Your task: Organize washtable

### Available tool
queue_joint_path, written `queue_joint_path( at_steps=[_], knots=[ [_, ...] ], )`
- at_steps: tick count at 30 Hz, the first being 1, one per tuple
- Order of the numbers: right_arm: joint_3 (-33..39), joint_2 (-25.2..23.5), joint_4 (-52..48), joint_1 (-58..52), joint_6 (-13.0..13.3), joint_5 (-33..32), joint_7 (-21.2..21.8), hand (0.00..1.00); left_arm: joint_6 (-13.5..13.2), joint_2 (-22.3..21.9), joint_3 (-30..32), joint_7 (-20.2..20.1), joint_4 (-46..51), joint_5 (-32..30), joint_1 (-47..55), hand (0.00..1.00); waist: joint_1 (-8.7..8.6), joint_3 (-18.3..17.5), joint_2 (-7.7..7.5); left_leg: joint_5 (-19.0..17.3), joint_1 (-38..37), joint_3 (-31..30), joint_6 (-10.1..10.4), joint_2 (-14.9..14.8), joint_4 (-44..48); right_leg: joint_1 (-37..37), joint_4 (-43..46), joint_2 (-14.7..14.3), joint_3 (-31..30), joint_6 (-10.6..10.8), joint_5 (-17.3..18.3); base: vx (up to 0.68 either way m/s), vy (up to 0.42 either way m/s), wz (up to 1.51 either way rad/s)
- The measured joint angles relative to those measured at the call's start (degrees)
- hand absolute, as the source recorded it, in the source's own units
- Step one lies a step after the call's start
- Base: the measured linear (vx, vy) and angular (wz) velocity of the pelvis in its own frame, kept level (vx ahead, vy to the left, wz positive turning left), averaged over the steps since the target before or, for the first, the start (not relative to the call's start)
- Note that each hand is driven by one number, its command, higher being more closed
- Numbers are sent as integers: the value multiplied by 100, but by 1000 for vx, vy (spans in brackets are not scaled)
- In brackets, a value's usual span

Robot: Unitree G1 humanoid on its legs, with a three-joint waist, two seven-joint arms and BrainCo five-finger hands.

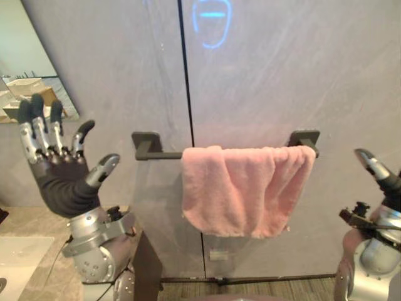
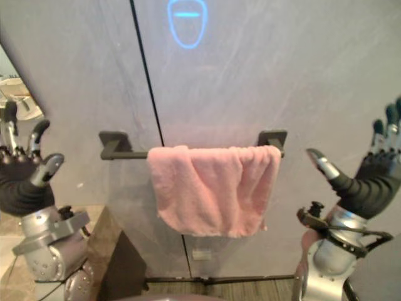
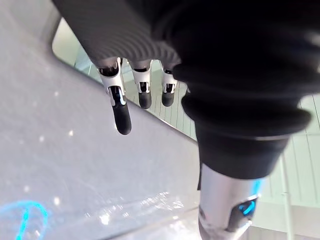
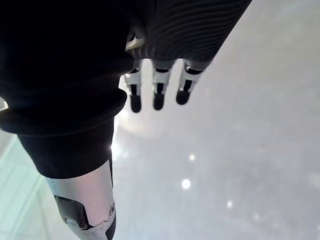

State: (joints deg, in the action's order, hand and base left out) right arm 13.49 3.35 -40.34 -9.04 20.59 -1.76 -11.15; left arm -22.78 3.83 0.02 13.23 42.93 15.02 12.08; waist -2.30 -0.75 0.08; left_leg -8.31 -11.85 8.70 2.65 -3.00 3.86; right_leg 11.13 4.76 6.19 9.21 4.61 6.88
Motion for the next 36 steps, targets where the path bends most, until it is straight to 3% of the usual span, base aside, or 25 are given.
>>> queue_joint_path(
  at_steps=[3,9,14,24,29,32,36],
  knots=[
    [-777,201,-2,212,155,-731,444,0,-42,145,-661,-270,-3,612,-247,0,2,6,-9,25,-55,-20,-15,9,-42,51,-5,3,16,0,0,-39,-20,3],
    [-1879,615,112,263,130,-1928,1500,0,26,418,-1880,-1170,-158,1825,-510,0,1,13,-36,99,-121,-48,-26,20,-177,68,-13,0,33,0,0,-24,-15,2],
    [-2465,1005,627,282,-147,-2486,2094,0,448,566,-2762,-1796,-767,2830,-869,0,-14,46,-81,107,-125,-45,-22,19,-193,68,-21,-5,29,0,-1,0,0,0],
    [-2895,2064,1502,-62,-627,-2816,2837,0,1006,977,-3653,-2452,-1672,3490,-935,0,-35,283,-115,107,-101,-4,-22,23,-246,48,-57,-6,2,2,-2,0,-1,0],
    [-3029,2254,1918,-225,-777,-2782,2900,0,1143,1089,-3862,-2566,-1936,3560,-943,0,-61,371,-109,107,-84,13,-22,23,-271,12,-68,-7,-8,2,-2,0,0,0],
    [-3043,2308,2344,-309,-953,-2486,2881,0,1171,1107,-3865,-2568,-2116,3539,-942,0,-53,391,-86,107,-72,14,-22,24,-270,-34,-67,-6,-9,1,-3,0,0,0],
    [-3041,2290,2502,-315,-978,-2063,2828,0,1174,1105,-3829,-2554,-2324,3333,-942,0,-63,448,-80,107,-53,13,-22,23,-271,-51,-72,-7,-5,1,-3,0,0,0]
  ],
)
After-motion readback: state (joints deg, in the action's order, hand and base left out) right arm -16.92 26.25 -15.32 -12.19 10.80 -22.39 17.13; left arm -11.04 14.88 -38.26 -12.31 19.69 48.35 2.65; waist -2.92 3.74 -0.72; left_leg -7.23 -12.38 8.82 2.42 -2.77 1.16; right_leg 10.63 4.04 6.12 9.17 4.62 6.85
